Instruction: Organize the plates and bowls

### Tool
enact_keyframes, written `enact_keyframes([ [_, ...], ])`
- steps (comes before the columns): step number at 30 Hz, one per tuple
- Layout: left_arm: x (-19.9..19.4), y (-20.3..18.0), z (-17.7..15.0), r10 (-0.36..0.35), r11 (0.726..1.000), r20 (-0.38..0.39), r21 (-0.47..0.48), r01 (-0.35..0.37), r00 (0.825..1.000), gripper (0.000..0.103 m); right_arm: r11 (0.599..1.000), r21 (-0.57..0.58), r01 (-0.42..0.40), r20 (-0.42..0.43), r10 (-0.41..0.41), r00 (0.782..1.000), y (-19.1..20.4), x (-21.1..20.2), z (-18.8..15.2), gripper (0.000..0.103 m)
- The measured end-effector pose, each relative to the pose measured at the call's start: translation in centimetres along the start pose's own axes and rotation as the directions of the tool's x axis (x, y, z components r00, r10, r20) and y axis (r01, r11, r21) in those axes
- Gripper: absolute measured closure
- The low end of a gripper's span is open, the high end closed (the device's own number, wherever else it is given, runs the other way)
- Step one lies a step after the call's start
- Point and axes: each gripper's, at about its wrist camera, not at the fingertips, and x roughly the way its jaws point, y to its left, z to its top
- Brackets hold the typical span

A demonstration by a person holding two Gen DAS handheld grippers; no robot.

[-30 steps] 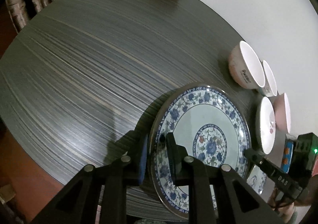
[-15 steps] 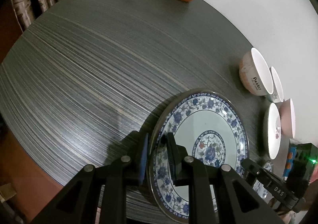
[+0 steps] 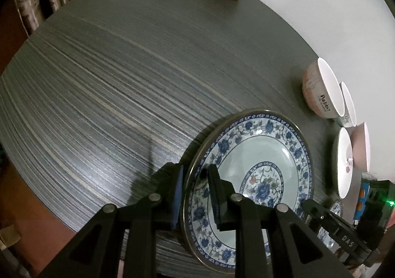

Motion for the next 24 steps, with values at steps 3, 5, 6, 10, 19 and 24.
enact_keyframes([
  [3,-0.4,0.0,-0.1,-0.005,1.0,0.019,0.001,0.005,1.0,0.08,1.0,0.003,-0.004,0.009,0.004,1.0,0.0,-0.1,0.0,0.073],
  [5,-0.8,0.0,-0.1,0.008,1.0,0.036,0.004,-0.008,0.999,0.078,1.0,0.002,0.007,0.026,-0.007,1.0,0.0,-0.5,-0.1,0.067],
  [6,-1.0,-0.1,-0.1,0.014,1.0,0.047,0.01,-0.014,0.999,0.078,1.0,-0.002,0.005,0.034,-0.005,0.999,0.0,-0.8,-0.1,0.067],
  [10,-2.2,-1.6,-0.6,0.065,0.995,0.109,0.063,-0.072,0.992,0.073,1.0,-0.006,0.011,0.069,-0.011,0.998,-0.2,-2.4,-0.5,0.067],
  [19,-5.0,-7.5,-3.8,0.094,0.961,0.214,0.236,-0.145,0.972,0.062,0.991,-0.024,0.129,0.181,-0.122,0.976,-1.1,-7.3,-3.0,0.062],
  [24,-5.6,-10.3,-6.1,0.07,0.947,0.216,0.293,-0.133,0.974,0.061,0.974,-0.038,0.222,0.263,-0.205,0.943,-1.3,-10.1,-4.7,0.062],
])
